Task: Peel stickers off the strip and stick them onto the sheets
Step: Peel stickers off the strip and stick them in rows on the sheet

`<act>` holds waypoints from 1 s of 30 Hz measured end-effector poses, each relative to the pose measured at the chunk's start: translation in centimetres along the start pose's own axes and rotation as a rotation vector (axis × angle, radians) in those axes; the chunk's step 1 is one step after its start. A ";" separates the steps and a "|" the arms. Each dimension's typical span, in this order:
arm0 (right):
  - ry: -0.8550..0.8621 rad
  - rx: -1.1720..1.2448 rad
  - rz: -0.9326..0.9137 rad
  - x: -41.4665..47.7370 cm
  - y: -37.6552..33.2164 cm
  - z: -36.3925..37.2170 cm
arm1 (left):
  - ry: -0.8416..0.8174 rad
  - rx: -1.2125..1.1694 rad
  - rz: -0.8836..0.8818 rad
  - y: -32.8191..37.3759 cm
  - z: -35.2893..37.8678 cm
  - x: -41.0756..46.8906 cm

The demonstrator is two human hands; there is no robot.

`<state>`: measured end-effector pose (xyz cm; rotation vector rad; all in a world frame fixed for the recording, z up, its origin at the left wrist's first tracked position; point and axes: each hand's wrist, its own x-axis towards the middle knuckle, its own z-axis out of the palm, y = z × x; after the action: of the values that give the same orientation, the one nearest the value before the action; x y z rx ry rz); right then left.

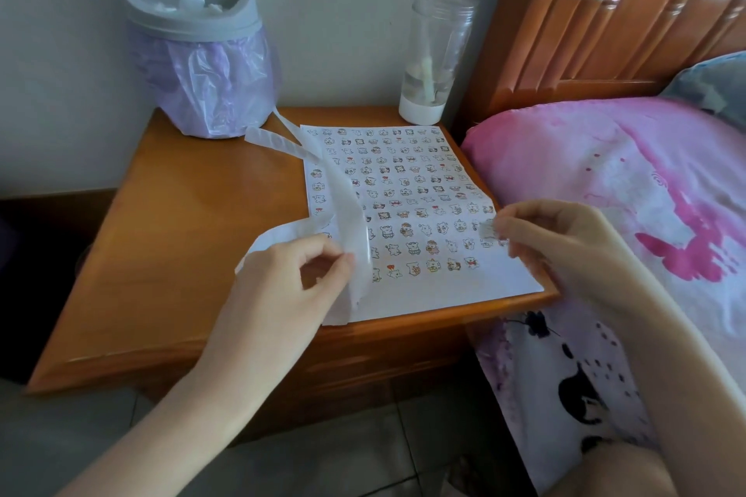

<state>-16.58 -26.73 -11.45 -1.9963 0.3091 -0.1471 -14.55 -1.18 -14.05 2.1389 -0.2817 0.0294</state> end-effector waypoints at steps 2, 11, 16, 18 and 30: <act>-0.015 -0.044 0.042 0.3 0.7 -0.7 | -0.001 0.021 -0.003 0.0 0.0 0.0; -0.089 -0.182 0.071 1.6 2.3 -0.9 | -0.026 0.056 0.006 -0.1 0.0 0.1; -0.094 -0.178 0.059 1.7 2.2 -0.7 | -0.031 0.071 0.003 -0.1 0.1 0.2; -0.096 -0.184 0.060 1.6 2.1 -0.6 | -0.032 0.079 -0.001 -0.2 0.1 0.2; -0.092 -0.224 0.038 1.6 2.3 -0.6 | -0.037 0.093 -0.005 -0.4 0.2 0.3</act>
<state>-15.50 -28.65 -13.31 -2.2093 0.3152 0.0044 -14.21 -1.15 -14.49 2.2338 -0.3019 0.0005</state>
